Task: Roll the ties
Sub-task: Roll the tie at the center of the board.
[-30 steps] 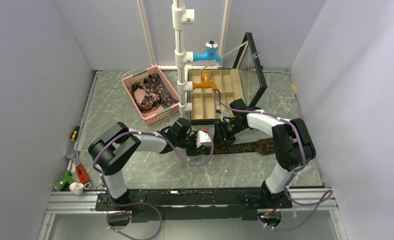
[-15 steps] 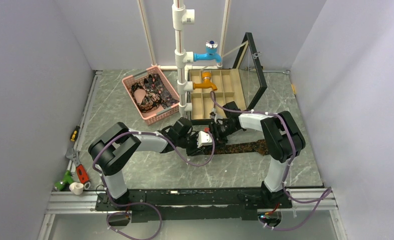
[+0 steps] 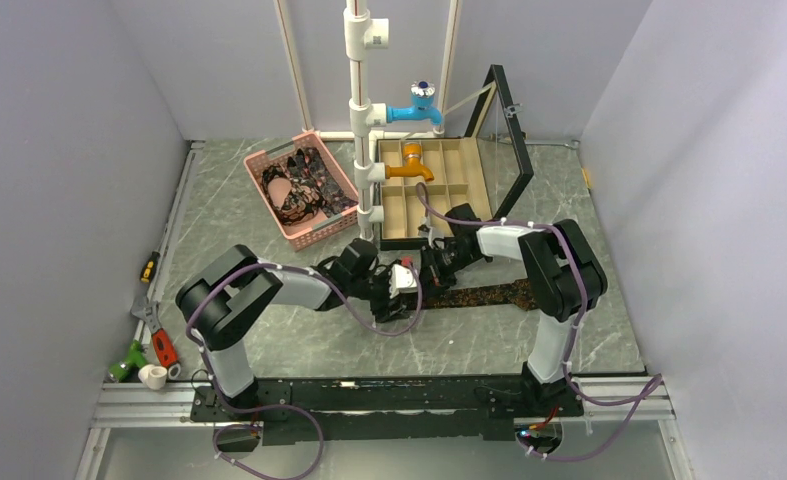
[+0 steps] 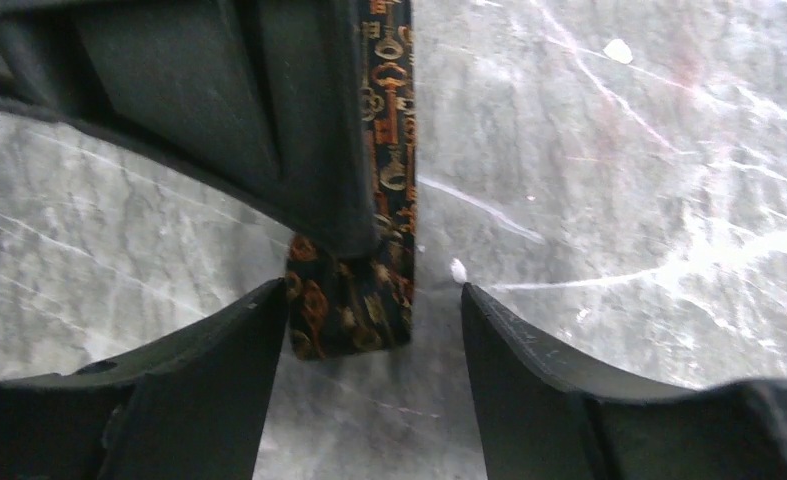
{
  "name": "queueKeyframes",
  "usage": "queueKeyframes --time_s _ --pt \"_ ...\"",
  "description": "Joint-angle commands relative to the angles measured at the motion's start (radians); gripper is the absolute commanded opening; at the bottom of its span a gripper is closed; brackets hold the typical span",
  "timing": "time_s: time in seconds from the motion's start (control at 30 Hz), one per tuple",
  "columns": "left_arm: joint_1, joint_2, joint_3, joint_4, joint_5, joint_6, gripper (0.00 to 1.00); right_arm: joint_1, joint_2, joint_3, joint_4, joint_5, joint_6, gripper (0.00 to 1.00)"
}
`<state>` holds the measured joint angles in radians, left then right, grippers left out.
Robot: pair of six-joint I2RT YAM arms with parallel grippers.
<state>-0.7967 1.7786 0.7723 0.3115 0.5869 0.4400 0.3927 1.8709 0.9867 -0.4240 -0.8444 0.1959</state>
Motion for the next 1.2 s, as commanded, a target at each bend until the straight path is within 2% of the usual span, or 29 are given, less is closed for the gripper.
queueKeyframes --time_s 0.0,0.1,0.23,0.43,0.6,0.67,0.73,0.83,0.97,1.17 --pt "0.019 0.004 -0.143 0.102 0.074 -0.025 0.73 -0.044 0.059 -0.021 -0.059 0.154 -0.045 0.0" --pt "0.02 0.02 -0.194 0.266 0.088 -0.056 0.77 -0.053 0.073 -0.016 -0.082 0.184 -0.055 0.0" --pt "0.015 0.098 -0.189 0.45 0.075 -0.111 0.79 -0.073 0.088 -0.019 -0.112 0.217 -0.063 0.0" --pt "0.003 0.218 -0.133 0.581 0.063 -0.166 0.73 -0.084 0.092 -0.04 -0.125 0.15 -0.116 0.0" --pt "-0.001 0.212 -0.121 0.513 0.066 -0.135 0.48 -0.076 0.019 -0.04 -0.106 0.029 -0.112 0.0" --pt "0.0 0.184 -0.141 0.467 0.079 -0.105 0.48 -0.063 -0.019 -0.035 -0.083 -0.019 -0.074 0.0" --pt "-0.001 0.159 -0.156 0.419 0.09 -0.078 0.55 -0.037 -0.045 -0.028 -0.04 -0.069 -0.019 0.0" --pt "-0.001 0.149 -0.147 0.361 0.091 -0.075 0.53 -0.01 -0.058 -0.025 0.015 -0.096 0.048 0.0" --pt "-0.001 0.123 -0.127 0.274 0.056 -0.07 0.44 -0.015 -0.042 -0.02 -0.001 -0.099 0.044 0.0" --pt "0.004 0.052 -0.117 0.079 0.036 0.008 0.22 -0.107 -0.042 -0.056 -0.087 -0.057 -0.037 0.0"
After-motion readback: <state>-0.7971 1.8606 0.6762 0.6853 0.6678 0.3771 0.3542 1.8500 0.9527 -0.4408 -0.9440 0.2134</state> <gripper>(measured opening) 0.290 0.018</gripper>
